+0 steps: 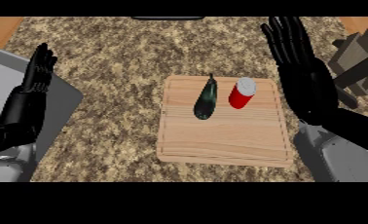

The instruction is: Pick the can from the cutting board and place it in the tiered basket

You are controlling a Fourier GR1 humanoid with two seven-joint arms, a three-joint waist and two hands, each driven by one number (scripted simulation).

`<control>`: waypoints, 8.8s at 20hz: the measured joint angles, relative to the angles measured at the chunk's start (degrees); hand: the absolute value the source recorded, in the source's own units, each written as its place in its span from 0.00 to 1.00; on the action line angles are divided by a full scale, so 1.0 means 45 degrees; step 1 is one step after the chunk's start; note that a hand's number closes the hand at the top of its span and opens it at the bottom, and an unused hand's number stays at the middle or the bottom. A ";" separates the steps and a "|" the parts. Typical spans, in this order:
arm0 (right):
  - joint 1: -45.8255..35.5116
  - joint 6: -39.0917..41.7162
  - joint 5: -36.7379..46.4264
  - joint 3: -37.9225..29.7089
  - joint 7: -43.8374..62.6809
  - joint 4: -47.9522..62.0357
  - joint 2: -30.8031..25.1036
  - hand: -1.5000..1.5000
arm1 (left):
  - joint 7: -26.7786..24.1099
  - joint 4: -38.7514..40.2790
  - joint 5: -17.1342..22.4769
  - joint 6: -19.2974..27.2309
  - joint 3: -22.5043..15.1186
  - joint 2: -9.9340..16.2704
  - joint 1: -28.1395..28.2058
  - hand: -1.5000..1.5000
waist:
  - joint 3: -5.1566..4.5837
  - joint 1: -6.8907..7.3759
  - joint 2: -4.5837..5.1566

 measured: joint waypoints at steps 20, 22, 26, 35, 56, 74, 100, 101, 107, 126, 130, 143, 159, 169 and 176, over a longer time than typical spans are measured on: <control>0.1784 -0.5169 0.2655 -0.3335 0.5331 0.0204 -0.2092 0.00 | 0.1892 0.2191 -0.0218 0.0851 -0.1483 -0.2785 0.2255 0.50 | 0.0017 -0.0244 -0.0169; 0.2011 -0.4478 0.2864 -0.2700 0.6643 -0.0148 -0.2790 0.00 | 0.1814 0.2255 -0.0226 0.0823 -0.1442 -0.2788 0.2280 0.50 | 0.0008 -0.0246 -0.0195; 0.1951 -0.3014 0.3484 -0.1418 0.9226 -0.0926 -0.4372 0.00 | 0.1773 0.2213 -0.0360 0.0869 -0.1528 -0.2871 0.2307 0.50 | -0.0008 -0.0157 -0.0217; 0.0009 -0.0842 0.6013 0.1353 1.5359 -0.2834 -0.6421 0.00 | 0.2019 0.2259 -0.0482 0.0843 -0.1582 -0.3044 0.2108 0.50 | -0.0001 0.0062 -0.0190; -0.2846 0.1360 0.9605 0.4434 1.7678 0.0486 -0.2903 0.00 | 0.1752 0.2583 -0.0763 0.0544 -0.1285 -0.3364 0.1981 0.50 | 0.0062 0.0082 -0.0159; -0.3617 0.2805 0.9672 0.3929 1.7579 0.3697 -0.0726 0.00 | 0.1758 0.2356 -0.0935 0.0332 -0.1065 -0.3460 0.2240 0.50 | 0.0068 0.0039 -0.0159; -0.2871 0.3555 1.0216 0.2662 1.6577 0.5963 0.0388 1.00 | 0.1725 0.2453 -0.1198 -0.0033 -0.0713 -0.3750 0.2261 0.50 | 0.0081 -0.0001 -0.0185; -0.2792 0.3585 1.0297 0.2648 1.6503 0.5926 0.0358 1.00 | 0.1669 0.2500 -0.1280 0.0039 -0.0736 -0.3840 0.2252 0.50 | 0.0084 -0.0011 -0.0195; -0.2628 0.3600 1.1142 0.2647 1.5624 0.6266 0.0429 1.00 | 0.1885 0.2494 -0.1460 0.0025 -0.0685 -0.3995 0.2159 0.50 | 0.0045 0.0008 -0.0234; -0.0559 0.5832 0.8171 -0.4148 1.2236 0.3292 -0.7740 1.00 | 0.1683 0.1796 -0.1406 0.0392 0.0063 -0.3914 0.3599 0.50 | 0.0081 -0.1501 -0.0520; -0.0891 0.6248 0.6523 -0.6815 1.2741 0.2524 -0.9077 1.00 | 0.1852 0.1677 -0.1408 0.0368 0.0090 -0.3859 0.3639 0.50 | 0.0056 -0.1474 -0.0536; -0.2058 0.8783 0.3858 -1.1868 1.3188 0.2898 -1.4390 1.00 | 0.1753 0.2159 -0.1617 -0.0229 -0.0234 -0.4008 0.2650 0.50 | 0.0029 -0.0325 -0.0227; -0.3785 0.6388 0.4032 -0.8076 1.1845 0.6780 -1.6057 1.00 | 0.1801 0.2351 -0.2002 -0.0607 -0.0472 -0.4243 0.1942 0.50 | 0.0003 0.0706 0.0034; -0.5704 0.5558 0.5154 -0.5200 1.0520 0.8309 -1.4627 1.00 | 0.2201 0.2394 -0.1999 -0.0868 -0.0492 -0.4296 0.1675 0.50 | 0.0007 0.0891 0.0077; -0.7405 0.4819 0.6782 -0.3740 1.0262 1.0007 -1.3030 1.00 | 0.2526 0.2246 -0.2257 -0.0586 -0.0546 -0.4478 0.1723 0.50 | 0.0015 0.0779 0.0052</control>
